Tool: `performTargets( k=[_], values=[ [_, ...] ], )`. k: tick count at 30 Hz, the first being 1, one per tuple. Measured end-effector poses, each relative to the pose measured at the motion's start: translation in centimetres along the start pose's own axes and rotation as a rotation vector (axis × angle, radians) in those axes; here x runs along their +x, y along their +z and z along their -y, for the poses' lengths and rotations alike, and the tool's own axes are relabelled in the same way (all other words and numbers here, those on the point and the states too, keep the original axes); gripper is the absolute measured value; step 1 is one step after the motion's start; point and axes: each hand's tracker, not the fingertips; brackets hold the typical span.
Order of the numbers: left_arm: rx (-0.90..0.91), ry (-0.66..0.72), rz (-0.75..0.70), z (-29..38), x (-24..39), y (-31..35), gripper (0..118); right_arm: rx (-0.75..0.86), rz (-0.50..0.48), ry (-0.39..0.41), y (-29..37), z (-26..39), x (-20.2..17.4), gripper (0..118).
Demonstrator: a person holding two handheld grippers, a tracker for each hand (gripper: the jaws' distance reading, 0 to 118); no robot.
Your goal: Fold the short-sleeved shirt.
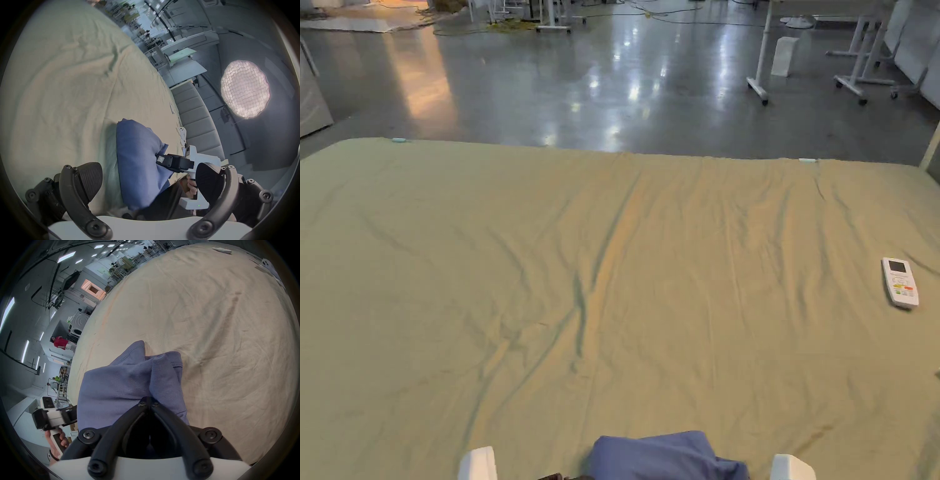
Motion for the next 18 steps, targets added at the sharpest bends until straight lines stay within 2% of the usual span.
performTargets(
  k=[2,5,8,12,14,16,18],
  values=[
    [-0.046,0.025,0.025,-0.9,-1.1,-2.1,114,0.007,-0.001,0.003,0.2,0.2,0.1,0],
    [-0.103,0.022,0.056,-1.8,-2.8,-4.5,88,0.009,0.023,0.025,0.5,0.3,-0.6,0],
    [-0.116,-0.016,0.036,-2.2,-3.1,-6.2,78,0.014,0.046,0.060,0.1,0.3,-0.8,0],
    [-0.147,-0.023,0.023,-2.2,-2.6,-7.5,56,0.017,0.034,0.040,-0.1,0.3,-0.3,0],
    [-0.162,0.007,-0.046,-2.0,-2.4,-8.0,37,0.014,0.017,0.014,0.0,0.1,-0.1,0],
    [-0.155,0.095,-0.048,-2.1,-2.6,-8.1,34,0.012,0.004,-0.006,0.0,0.1,0.2,0],
    [-0.149,0.034,-0.105,-2.1,-2.0,-8.1,33,0.016,0.003,-0.010,-0.1,0.2,0.1,0]
  ],
)
